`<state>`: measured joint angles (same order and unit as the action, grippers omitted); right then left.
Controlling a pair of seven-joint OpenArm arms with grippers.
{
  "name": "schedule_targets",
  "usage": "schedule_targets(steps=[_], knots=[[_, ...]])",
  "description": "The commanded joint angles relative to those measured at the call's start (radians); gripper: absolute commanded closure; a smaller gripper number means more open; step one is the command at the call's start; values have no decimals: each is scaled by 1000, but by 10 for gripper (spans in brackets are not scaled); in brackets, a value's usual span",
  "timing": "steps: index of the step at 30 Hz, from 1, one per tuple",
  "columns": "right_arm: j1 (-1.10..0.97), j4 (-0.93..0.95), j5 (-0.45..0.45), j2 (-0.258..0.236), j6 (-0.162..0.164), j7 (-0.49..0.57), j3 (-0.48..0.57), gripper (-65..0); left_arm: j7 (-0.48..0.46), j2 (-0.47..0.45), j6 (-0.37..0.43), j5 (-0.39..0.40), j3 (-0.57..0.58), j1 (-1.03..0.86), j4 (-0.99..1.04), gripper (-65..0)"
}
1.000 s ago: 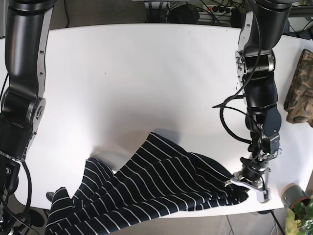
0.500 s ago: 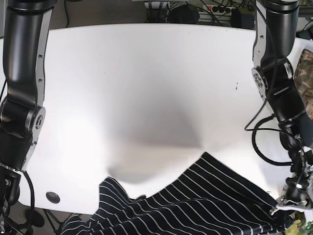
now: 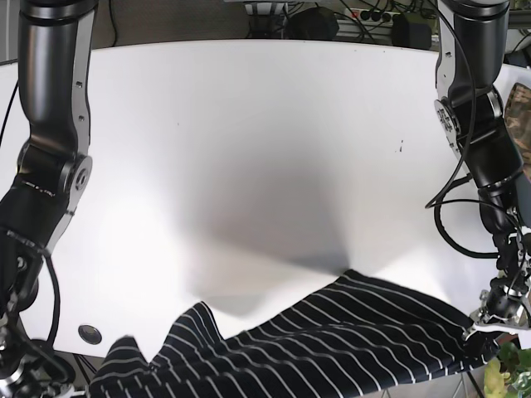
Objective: Fold the T-shirt properly
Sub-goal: 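Lift the shirt with both grippers and stretch it between them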
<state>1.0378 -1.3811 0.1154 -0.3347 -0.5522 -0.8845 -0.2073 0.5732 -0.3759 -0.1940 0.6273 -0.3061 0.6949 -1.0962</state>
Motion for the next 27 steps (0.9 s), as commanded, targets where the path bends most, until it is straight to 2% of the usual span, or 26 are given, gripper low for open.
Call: schedule_targets(steps=[1, 5, 13, 18, 25, 27], knots=[[-41, -93, 13, -2, 4, 9, -30, -22, -38, -21, 1, 24, -5, 6, -20, 0], [-184, -211, 13, 27, 4, -15, -93, -22, -37, -22, 1, 41, -6, -60, -51, 0], [-390, -393, 13, 41, -4, -84, -174, -22, -37, -22, 1, 42, -8, -231, -155, 0], [-555, -510, 13, 88, -4, -118, -269, -22, -37, -22, 1, 44, -8, -366, -232, 0], [-726, -579, 13, 148, -4, -141, -347, -22, -37, -22, 0, 44, -9, -513, -293, 0], [-767, -588, 13, 162, -4, -141, -372, -22, -35, -22, -6, 65, -9, -561, -302, 0]])
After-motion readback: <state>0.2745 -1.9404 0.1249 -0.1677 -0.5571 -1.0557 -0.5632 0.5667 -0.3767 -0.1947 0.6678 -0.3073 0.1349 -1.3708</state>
